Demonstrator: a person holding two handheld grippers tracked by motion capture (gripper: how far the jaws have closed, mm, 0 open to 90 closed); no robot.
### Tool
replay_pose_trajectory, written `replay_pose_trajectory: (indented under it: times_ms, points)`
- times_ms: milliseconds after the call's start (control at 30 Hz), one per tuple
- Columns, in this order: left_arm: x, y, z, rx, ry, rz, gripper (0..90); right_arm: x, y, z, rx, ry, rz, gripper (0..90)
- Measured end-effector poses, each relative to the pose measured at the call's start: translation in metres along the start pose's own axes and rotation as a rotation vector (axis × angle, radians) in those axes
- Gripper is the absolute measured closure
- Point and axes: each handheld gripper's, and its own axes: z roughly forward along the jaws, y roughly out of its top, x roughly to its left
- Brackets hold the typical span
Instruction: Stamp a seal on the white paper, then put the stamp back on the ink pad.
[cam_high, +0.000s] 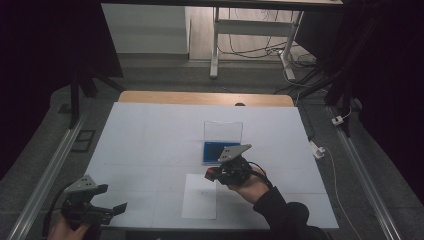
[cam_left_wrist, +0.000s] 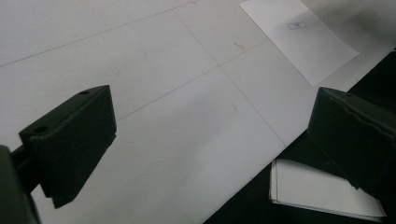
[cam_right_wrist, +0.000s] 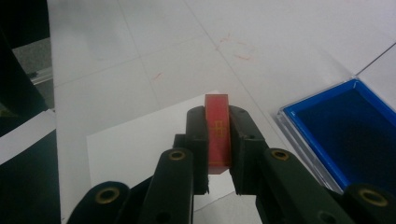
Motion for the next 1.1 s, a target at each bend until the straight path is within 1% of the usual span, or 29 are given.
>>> replay_pose_trajectory:
  times_ms: [333,533,633,800,867,967,1033,1100]
  points:
    - [0.000,0.000,0.000,-0.001,0.000,0.001,1.3,-0.010,0.000,-0.002,-0.004,-0.037,0.023,79.1]
    - [0.000,0.000,0.000,0.000,0.003,0.003,1.3,-0.016,0.001,-0.002,-0.009,-0.049,0.039,79.2]
    - [0.000,0.000,0.000,0.001,0.002,0.002,1.3,-0.021,0.002,-0.001,-0.001,-0.067,0.046,79.2]
    - [0.000,0.000,0.000,0.000,0.003,0.002,1.3,-0.032,0.004,0.002,0.000,-0.094,0.076,79.2]
    - [0.000,0.000,0.000,0.000,0.003,0.002,1.3,-0.037,0.006,0.002,0.001,-0.112,0.088,79.2]
    - [0.000,0.000,0.000,0.000,0.003,0.001,1.3,-0.044,0.007,0.004,0.008,-0.132,0.088,79.2]
    - [0.000,0.000,0.000,0.000,0.003,0.001,1.3,-0.048,0.008,0.005,0.016,-0.150,0.077,79.2]
    - [0.000,0.000,0.000,-0.001,0.003,0.001,1.3,-0.054,0.008,0.005,0.018,-0.163,0.082,79.1]
